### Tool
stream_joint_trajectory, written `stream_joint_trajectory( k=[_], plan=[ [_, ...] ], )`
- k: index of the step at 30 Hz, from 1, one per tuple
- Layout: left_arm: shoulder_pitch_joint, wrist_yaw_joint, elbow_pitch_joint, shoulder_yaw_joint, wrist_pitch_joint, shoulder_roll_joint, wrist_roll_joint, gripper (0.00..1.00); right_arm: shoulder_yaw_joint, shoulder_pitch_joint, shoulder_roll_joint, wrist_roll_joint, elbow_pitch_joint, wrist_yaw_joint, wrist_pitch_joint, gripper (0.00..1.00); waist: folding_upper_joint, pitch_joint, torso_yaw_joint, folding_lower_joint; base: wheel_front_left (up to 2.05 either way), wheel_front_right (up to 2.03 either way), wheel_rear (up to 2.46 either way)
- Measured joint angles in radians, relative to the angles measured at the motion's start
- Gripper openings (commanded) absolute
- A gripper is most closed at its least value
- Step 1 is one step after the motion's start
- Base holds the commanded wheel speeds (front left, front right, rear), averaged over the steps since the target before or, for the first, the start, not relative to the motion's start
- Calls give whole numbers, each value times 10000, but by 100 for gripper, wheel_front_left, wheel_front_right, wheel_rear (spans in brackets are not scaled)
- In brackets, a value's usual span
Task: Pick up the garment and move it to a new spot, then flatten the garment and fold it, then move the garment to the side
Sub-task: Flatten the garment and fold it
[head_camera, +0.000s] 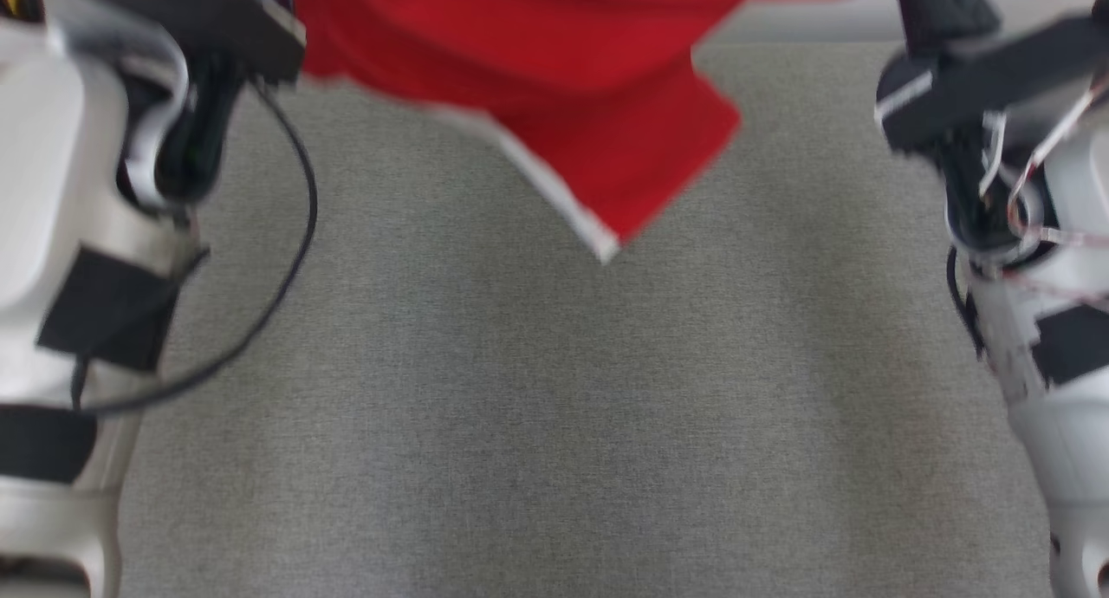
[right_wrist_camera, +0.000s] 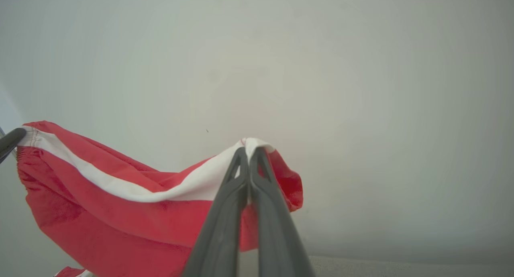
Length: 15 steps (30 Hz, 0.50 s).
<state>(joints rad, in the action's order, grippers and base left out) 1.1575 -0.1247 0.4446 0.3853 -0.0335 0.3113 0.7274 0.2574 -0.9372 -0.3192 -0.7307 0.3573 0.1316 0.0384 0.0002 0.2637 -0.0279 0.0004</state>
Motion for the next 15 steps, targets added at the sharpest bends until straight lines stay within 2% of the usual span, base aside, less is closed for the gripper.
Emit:
stream_joint_trajectory(
  k=[4, 8, 15],
  plan=[
    [1027, -48, 531, 286, -617, -209, 203, 0, 435, -1069, 31, 6, 679, 0, -575, 0, -1, 63, -71, -2, 0, 0, 0],
    [1080, -61, 773, 746, -1164, -221, 696, 0, 903, -1261, 13, -19, 1166, 0, -1154, 0, -1, 23, -4, -2, 0, 0, 0],
    [-1181, -63, 449, 1542, -1944, 159, 1183, 0, 2071, 331, -443, -102, 1350, 0, -1923, 0, -1, -88, 55, -3, 0, 0, 0]
  ],
)
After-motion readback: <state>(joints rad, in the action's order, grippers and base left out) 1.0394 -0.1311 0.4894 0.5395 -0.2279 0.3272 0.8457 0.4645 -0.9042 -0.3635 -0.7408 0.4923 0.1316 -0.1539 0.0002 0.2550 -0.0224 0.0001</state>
